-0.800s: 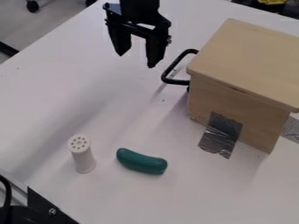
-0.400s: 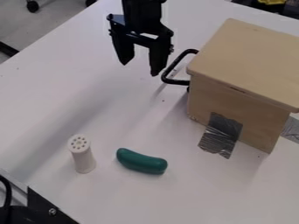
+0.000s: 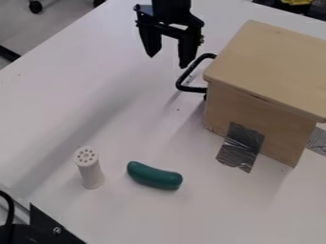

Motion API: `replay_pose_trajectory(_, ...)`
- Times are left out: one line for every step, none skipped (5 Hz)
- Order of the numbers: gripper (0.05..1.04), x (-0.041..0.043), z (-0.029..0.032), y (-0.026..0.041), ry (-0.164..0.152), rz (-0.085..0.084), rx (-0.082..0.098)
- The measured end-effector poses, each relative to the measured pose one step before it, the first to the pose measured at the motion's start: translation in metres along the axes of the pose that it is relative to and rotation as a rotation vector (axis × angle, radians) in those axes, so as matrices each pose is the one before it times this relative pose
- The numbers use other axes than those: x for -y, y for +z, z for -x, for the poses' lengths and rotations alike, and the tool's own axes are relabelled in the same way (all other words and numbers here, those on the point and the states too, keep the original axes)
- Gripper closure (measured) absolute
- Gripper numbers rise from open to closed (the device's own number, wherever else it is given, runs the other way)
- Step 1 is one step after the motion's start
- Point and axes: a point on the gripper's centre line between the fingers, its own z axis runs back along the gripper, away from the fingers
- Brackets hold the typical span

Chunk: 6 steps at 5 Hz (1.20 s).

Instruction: Open the drawer

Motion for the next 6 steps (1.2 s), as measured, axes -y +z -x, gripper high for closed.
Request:
replay_pose_trajectory(0.087, 0.00049, -0.00546, -0.01281, -0.0046, -0.0220, -0.0266)
replay_pose_trajectory(0.087, 0.00561, -0.00999, -0.01258, -0.0261, -0.0215, -0.0176)
replay_pose_trajectory(0.087, 0.00376, -0.00603, -0.01476, -0.0065, 0.0046, -0.0240)
replay_pose_trajectory(0.087, 0.00284, -0.00525, -0.00229, -0.0068, 0.0117, 0.0034)
replay_pose_trajectory(0.087, 0.00049, -0.00423, -0.00279, -0.0031, 0.0016, -0.0091)
replay_pose_trajectory(0.087, -0.00117, -0.00530, -0.00378, 0.0061, 0.0052, 0.0008)
